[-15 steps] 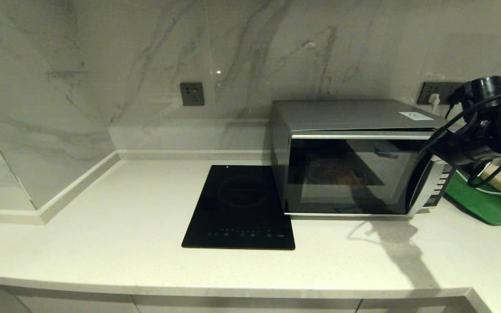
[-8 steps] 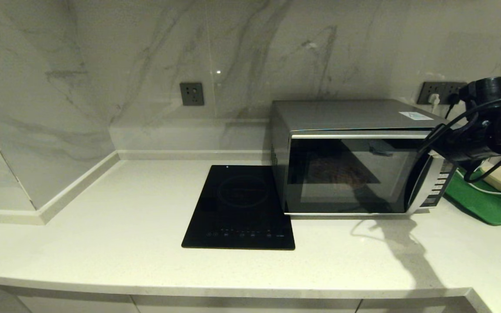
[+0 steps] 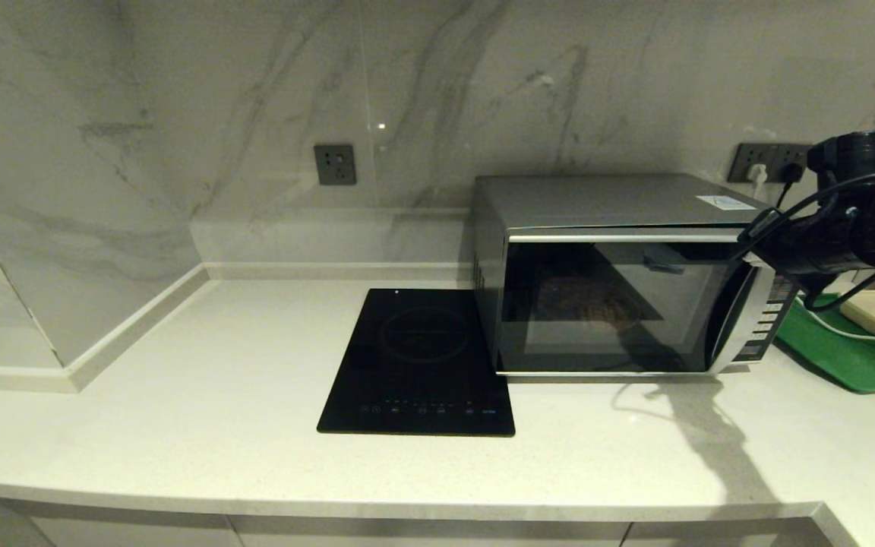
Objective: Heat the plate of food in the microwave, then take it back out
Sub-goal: Close the microwave oven
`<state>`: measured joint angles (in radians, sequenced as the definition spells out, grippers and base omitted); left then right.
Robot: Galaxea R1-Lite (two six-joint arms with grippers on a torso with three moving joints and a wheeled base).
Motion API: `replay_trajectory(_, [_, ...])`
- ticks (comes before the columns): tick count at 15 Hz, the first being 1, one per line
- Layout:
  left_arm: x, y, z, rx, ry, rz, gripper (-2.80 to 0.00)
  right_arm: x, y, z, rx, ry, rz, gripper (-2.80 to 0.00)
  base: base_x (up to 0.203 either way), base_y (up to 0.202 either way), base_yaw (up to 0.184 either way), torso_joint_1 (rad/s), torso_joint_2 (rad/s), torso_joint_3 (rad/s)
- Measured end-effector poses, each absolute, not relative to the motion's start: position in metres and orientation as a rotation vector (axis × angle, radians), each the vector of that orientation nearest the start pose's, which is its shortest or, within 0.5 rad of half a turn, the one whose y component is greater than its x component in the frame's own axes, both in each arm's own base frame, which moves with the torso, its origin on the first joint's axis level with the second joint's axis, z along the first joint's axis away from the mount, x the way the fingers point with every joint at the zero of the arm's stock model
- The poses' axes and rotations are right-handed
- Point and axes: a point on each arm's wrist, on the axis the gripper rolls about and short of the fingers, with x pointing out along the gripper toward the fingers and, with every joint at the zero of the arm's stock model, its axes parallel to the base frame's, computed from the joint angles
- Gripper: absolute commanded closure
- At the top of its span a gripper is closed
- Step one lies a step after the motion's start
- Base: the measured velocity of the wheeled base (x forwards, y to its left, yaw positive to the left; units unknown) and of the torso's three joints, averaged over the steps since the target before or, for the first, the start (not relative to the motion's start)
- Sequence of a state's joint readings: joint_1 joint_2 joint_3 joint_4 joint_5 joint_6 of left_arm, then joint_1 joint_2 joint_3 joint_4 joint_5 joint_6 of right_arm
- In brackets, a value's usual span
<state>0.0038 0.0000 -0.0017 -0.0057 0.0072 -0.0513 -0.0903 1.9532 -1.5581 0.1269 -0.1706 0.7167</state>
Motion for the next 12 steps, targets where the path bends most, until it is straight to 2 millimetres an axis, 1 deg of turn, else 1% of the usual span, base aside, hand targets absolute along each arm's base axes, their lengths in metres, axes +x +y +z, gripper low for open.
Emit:
replay_trajectory(7, [-0.023, 0.0, 0.077, -0.051, -0.008, 0.011, 0.0, 0.393, -0.04, 0.228, 0.685, 0.404, -0.403, 0.0, 0.0, 0.0, 0.0, 0.0, 0.0, 0.0])
replay_trajectory(10, [-0.023, 0.0, 0.076, -0.052, -0.007, 0.011, 0.0, 0.399, -0.04, 0.228, 0.69, 0.361, -0.38, 0.0, 0.0, 0.0, 0.0, 0.0, 0.0, 0.0])
replay_trajectory(12, [-0.023, 0.0, 0.077, -0.052, -0.008, 0.011, 0.0, 0.401, -0.04, 0.224, 0.69, 0.371, -0.383, 0.0, 0.0, 0.0, 0.0, 0.0, 0.0, 0.0])
